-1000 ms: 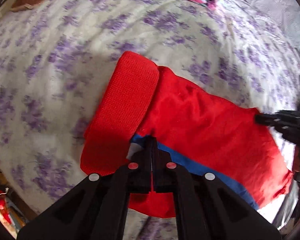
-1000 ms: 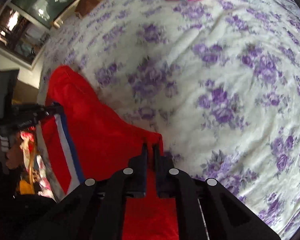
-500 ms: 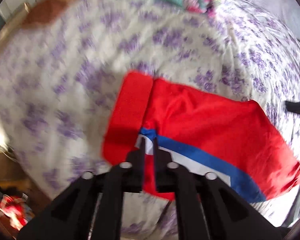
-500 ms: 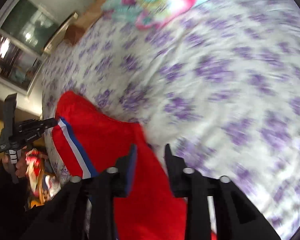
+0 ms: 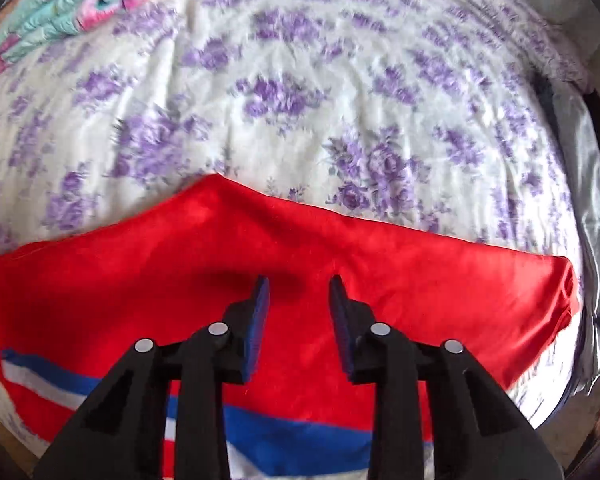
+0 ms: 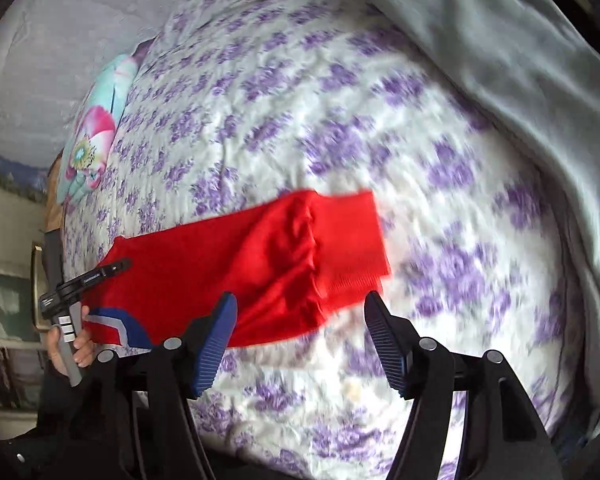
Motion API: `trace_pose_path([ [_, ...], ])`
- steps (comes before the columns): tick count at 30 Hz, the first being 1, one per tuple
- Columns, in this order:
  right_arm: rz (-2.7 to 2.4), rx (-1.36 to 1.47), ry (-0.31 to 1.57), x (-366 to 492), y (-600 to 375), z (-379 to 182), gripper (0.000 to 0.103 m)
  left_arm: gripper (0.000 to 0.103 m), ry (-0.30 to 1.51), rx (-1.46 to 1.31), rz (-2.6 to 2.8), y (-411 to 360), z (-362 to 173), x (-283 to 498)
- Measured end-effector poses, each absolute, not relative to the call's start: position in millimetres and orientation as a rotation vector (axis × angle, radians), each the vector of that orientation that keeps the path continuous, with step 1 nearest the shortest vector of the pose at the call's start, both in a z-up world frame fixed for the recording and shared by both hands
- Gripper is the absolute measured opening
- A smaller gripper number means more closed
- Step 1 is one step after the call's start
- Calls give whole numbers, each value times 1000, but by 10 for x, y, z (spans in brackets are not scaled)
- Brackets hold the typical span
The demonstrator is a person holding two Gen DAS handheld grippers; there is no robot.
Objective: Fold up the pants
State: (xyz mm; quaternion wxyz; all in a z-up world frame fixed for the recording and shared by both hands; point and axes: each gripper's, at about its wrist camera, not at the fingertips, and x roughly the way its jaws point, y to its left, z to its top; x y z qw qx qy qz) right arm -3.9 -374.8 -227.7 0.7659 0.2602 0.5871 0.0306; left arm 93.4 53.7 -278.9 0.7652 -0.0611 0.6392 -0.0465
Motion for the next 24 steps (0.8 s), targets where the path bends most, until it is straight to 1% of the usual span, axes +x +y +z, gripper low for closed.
trace_pose_path([
  [3, 62, 742, 1287, -367, -3818, -2575, 70, 29, 1405, -128, -84, 573, -2946, 998],
  [8, 69, 992, 1236, -434, -3836, -2927, 70, 30, 1396, -79, -81, 580, -2949, 991],
  [15, 17, 1033, 1223, -70, -3836, -3023, 70, 30, 1377, -95, -91, 497, -2950, 1002],
  [21, -54, 1046, 1240, 113, -3839, -3122, 70, 28, 1358, -160, -107, 689, -2962, 947],
  [23, -74, 1039, 1244, 175, -3824, -3150, 71, 28, 1356, -160, -110, 716, -2975, 953],
  [24, -86, 1023, 1251, 188, -3812, -3156, 65, 28, 1356, -157, -110, 720, -2979, 952],
])
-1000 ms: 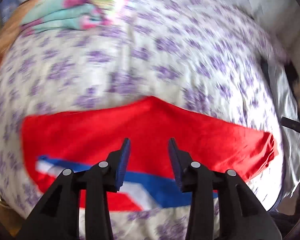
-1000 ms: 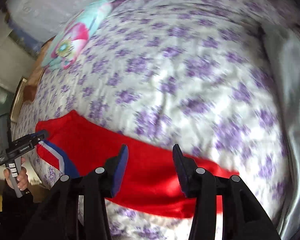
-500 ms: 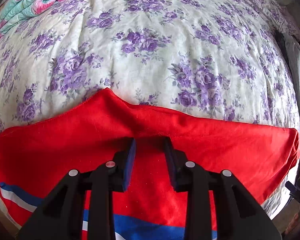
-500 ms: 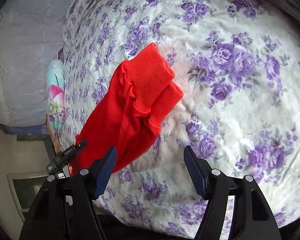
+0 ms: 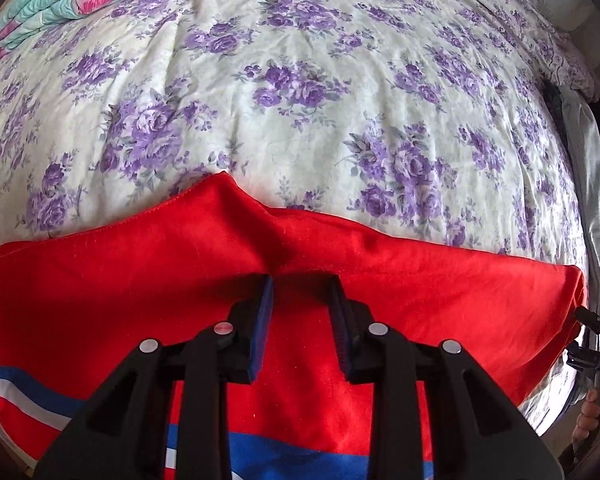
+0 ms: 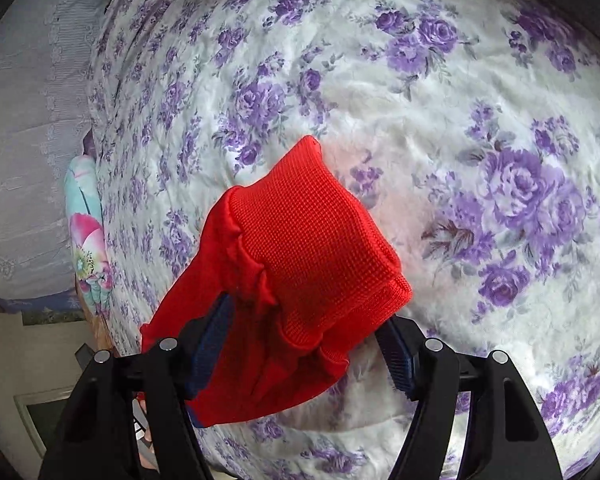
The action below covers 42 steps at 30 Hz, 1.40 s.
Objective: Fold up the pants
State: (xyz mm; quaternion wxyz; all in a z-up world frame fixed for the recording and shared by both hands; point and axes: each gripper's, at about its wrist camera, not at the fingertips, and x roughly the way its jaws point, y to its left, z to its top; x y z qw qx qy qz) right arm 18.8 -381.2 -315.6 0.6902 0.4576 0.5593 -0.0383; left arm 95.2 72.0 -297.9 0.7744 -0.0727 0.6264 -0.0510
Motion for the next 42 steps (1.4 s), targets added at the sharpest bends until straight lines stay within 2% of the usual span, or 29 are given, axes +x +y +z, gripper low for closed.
trace_pose_path([
  [1, -105, 985, 1257, 191, -3795, -3146, 53, 28, 1357, -155, -111, 719, -2971, 950],
  [2, -94, 951, 1256, 199, -3776, -3128, 35, 28, 1357, -152, -111, 719, -2970, 949],
  [4, -81, 946, 1245, 172, -3781, -3103, 29, 28, 1358, -148, -112, 716, -2956, 948],
  [8, -77, 907, 1248, 162, -3766, -3113, 29, 28, 1369, -131, -102, 658, -2920, 922],
  [11, -69, 894, 1239, 151, -3769, -3140, 30, 25, 1347, -142, -186, 502, -2688, 812],
  [14, -57, 874, 1221, 130, -3762, -3152, 31, 27, 1295, -245, -371, 266, -2332, 651],
  [17, -55, 863, 1207, 109, -3754, -3156, 30, 28, 1305, -344, -556, -131, -2209, 571],
  [23, -30, 896, 1197, 74, -3802, -3187, 31, 26, 1427, -237, -669, -1062, -2595, 454],
  [26, -29, 887, 1199, 74, -3798, -3179, 31, 20, 1440, -146, -649, -1326, -2787, 455],
  [27, -30, 881, 1198, 72, -3793, -3175, 31, 14, 1449, -137, -646, -1373, -2834, 467],
  [32, -34, 854, 1207, 84, -3752, -3158, 32, 9, 1440, -16, -601, -1525, -3042, 420],
  [42, -61, 757, 1262, 200, -3650, -3101, 33, 9, 1411, -31, -604, -1474, -3025, 386],
])
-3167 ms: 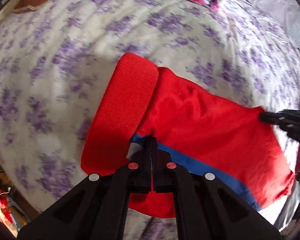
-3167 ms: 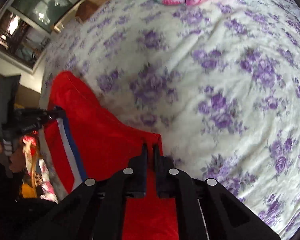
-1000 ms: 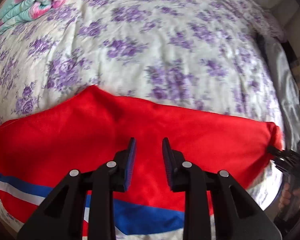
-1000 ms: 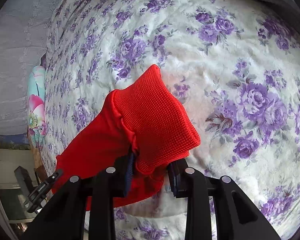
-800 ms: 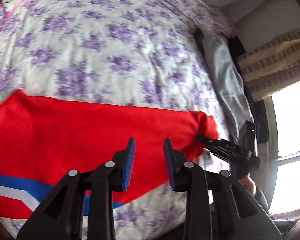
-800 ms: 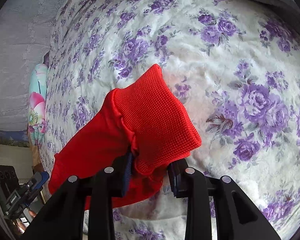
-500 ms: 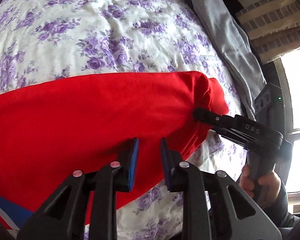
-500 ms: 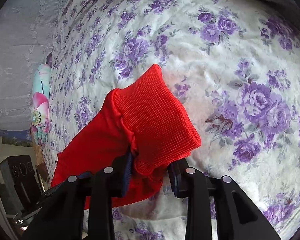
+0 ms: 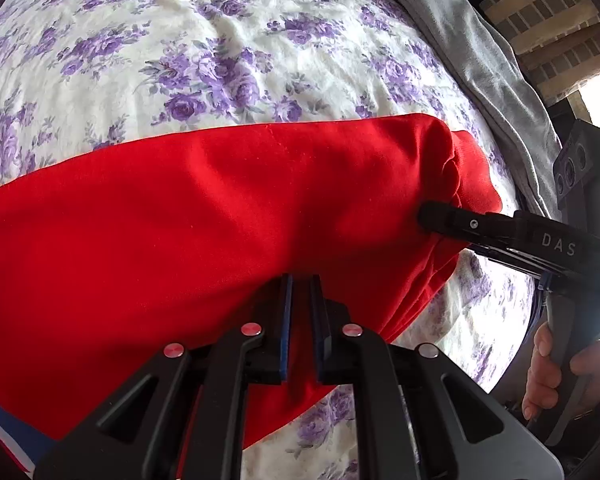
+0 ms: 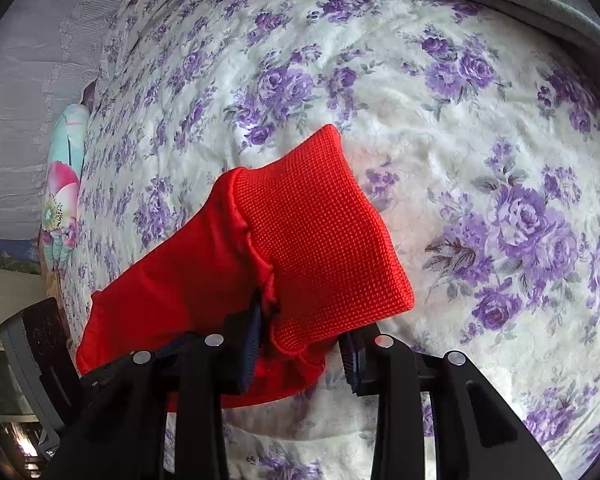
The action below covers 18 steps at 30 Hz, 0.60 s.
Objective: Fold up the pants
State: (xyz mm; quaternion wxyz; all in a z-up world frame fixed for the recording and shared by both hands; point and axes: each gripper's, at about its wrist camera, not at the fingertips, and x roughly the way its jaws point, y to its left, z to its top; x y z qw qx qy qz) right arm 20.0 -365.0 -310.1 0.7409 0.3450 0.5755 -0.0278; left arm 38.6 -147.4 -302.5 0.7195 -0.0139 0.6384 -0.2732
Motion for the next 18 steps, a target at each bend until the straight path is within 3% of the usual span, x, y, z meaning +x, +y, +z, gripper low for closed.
trace_pose_path([
  [8, -36, 552, 1221, 363, -3337, -2503, 27, 9, 1416, -156, -642, -1154, -2787, 133],
  [14, 126, 341, 1167, 698, -2703, -1931, 26, 13, 1283, -281, -204, 538, -2470, 169],
  [18, 254, 164, 1194, 1011, -1950, -1932, 26, 13, 1241, -465, 118, 1880, -2543, -75],
])
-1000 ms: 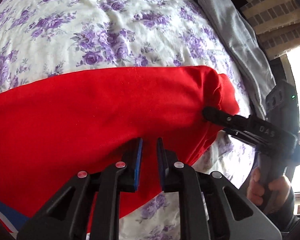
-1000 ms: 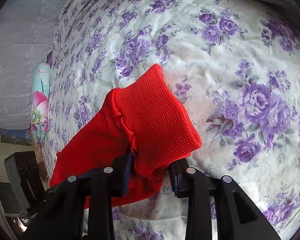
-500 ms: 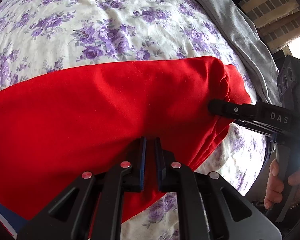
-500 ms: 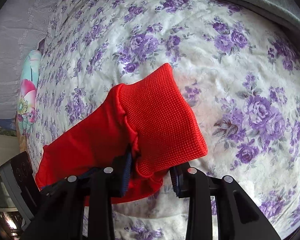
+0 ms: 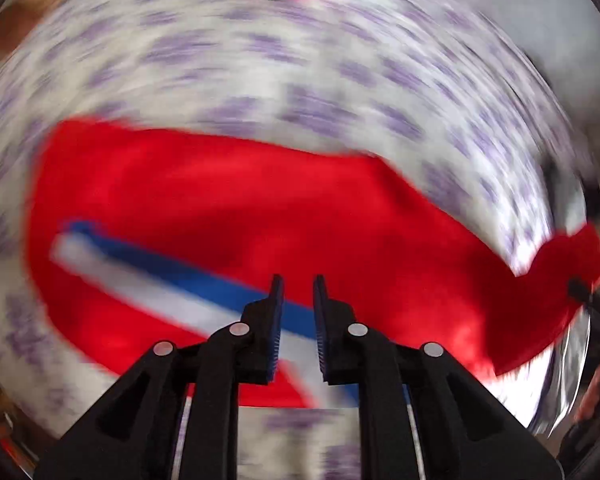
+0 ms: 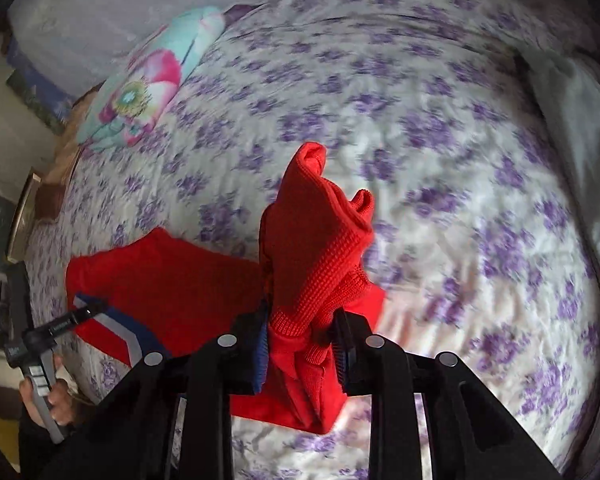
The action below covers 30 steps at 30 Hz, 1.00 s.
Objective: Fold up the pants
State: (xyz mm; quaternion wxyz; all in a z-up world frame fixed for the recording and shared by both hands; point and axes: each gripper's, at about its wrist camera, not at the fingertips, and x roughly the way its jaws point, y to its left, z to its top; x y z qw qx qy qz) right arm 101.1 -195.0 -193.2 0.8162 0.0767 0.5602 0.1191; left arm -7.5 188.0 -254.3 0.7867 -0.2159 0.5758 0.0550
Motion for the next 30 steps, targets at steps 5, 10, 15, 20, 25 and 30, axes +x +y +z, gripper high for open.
trace_pose_path([
  [5, 401, -78, 1214, 1129, -833, -2206, 26, 11, 1255, -567, 226, 2580, -2763, -270],
  [10, 524, -254, 1220, 1002, -173, -2476, 26, 11, 1245, -549, 246, 2536, -2787, -262],
  [15, 597, -346, 1280, 894, 62, -2654, 53, 11, 1240, -533, 239, 2503, -2815, -269],
  [20, 708, -205, 1388, 847, 48, -2434, 64, 11, 1237, -566, 218, 2560, -2841, -253],
  [25, 692, -174, 1266, 971, 69, -2116, 30, 11, 1240, -545, 212, 2552, -2834, -240],
  [30, 625, -213, 1396, 1226, 273, -2705, 12, 12, 1244, -555, 199, 2565, -2843, -235],
])
